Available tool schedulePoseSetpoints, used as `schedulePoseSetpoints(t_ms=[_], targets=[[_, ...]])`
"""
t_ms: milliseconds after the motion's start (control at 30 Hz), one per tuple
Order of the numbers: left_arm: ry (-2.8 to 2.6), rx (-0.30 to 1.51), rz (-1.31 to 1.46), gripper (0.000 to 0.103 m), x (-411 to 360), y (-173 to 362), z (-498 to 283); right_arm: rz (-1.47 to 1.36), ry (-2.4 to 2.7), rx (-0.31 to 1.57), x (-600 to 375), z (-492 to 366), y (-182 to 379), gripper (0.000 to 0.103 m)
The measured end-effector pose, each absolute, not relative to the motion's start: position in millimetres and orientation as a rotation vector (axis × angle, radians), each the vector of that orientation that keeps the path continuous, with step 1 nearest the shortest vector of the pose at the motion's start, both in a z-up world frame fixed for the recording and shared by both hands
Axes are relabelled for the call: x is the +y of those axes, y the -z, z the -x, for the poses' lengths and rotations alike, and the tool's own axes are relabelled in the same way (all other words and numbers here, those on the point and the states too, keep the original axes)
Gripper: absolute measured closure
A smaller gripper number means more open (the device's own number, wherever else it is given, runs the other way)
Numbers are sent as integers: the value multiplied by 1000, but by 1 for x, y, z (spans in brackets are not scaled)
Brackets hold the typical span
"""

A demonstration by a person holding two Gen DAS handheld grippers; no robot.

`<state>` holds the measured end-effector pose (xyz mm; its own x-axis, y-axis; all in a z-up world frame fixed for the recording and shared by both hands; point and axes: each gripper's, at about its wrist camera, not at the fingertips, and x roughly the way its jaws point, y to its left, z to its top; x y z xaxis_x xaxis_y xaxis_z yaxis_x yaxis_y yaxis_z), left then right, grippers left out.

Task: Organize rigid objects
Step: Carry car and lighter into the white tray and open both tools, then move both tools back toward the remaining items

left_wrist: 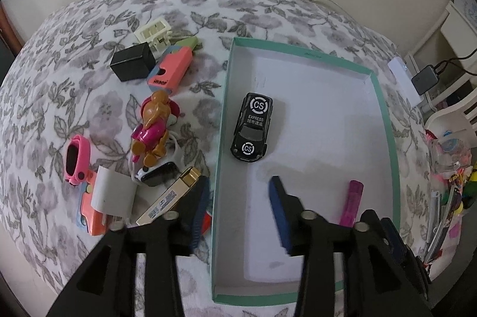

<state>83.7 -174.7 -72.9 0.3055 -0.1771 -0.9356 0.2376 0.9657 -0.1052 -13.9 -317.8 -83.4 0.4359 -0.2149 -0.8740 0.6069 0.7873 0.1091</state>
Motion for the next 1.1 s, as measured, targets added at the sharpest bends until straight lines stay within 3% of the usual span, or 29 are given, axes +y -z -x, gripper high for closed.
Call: schedulePoseSetpoints(t_ms=[233,367,467,933,1100], targets=[[233,1218,-57,28,-165,65,-85,-416,536,1005,-314,14,83,42],[170,1219,-59,24,-154,65,-88,-386,534,1004,-309,13,83,37],[109,1227,-64,15,-144,68,-91,-367,528,1008,-306,11,83,30],[-26,1222,-39,11,-113,67,-100,-346,520,1000,-302,10,85,5],[-56,1225,5,4,-97,65,-104,-341,515,996,-301,11,85,2]])
